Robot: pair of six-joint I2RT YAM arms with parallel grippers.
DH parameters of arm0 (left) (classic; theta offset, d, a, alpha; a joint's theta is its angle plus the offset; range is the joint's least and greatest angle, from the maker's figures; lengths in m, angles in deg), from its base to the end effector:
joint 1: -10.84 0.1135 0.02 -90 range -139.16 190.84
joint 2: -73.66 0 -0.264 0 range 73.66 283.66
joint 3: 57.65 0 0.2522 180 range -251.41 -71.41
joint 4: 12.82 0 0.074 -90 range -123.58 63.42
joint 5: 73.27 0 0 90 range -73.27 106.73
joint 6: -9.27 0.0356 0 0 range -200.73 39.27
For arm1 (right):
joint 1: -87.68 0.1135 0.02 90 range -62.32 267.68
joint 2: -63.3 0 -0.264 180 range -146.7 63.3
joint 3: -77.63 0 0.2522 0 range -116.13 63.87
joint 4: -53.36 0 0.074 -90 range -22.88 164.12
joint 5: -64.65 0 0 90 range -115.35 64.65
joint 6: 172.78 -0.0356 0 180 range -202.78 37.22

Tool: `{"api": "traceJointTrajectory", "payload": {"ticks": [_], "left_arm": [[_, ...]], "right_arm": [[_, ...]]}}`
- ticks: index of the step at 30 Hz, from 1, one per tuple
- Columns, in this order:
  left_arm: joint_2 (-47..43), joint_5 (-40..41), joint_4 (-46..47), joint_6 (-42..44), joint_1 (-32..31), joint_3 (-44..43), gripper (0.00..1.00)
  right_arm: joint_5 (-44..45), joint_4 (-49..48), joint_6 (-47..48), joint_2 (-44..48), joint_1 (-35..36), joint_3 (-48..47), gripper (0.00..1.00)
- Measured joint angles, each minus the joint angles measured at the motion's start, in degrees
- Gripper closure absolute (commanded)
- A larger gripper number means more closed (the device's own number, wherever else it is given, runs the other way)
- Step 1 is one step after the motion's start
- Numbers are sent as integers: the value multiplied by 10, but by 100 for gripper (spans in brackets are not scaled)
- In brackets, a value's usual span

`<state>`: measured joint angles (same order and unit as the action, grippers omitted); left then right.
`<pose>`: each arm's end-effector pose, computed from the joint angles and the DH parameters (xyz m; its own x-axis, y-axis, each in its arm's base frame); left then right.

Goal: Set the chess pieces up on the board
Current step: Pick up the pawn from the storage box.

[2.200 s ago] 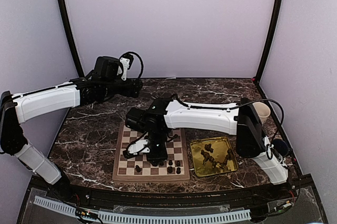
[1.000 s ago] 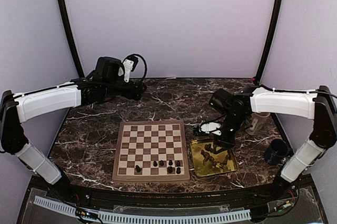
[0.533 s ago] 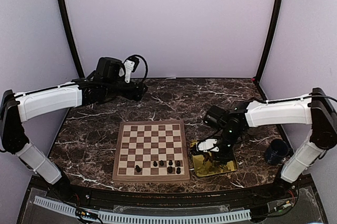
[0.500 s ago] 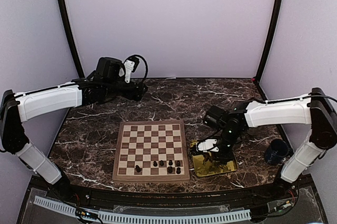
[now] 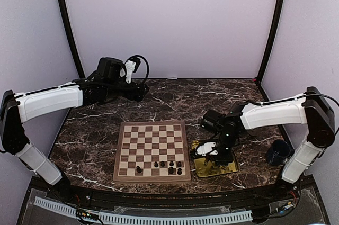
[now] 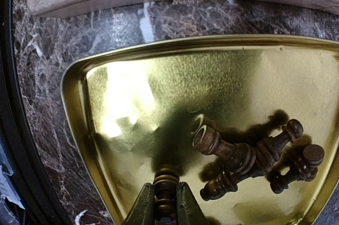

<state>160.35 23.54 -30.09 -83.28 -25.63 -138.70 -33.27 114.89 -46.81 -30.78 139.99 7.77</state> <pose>0.2892 -0.2085 0.3097 -0.3351 0.1927 -0.9223 0.4879 0.8729 0.0051 0.1654 0.2221 0.1644 -0.0294 -0.9896 -0.1407 -0.9975 0.0200 0.0677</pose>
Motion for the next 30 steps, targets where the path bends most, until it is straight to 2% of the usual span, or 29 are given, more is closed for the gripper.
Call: {"api": "traceJointTrajectory", "payload": {"ticks": [5, 12, 20, 30], "left_arm": [[0, -2, 0, 0, 0, 0, 10], [0, -4, 0, 0, 0, -1, 10], [0, 17, 0, -6, 0, -1, 6], [-14, 50, 0, -6, 0, -1, 6]], "right_arm": [[-20, 32, 2, 0, 2, -52, 86], [-54, 60, 0, -12, 4, -188, 86], [-40, 65, -19, -157, 24, -346, 86], [-36, 92, -24, -255, 73, -435, 84]]}}
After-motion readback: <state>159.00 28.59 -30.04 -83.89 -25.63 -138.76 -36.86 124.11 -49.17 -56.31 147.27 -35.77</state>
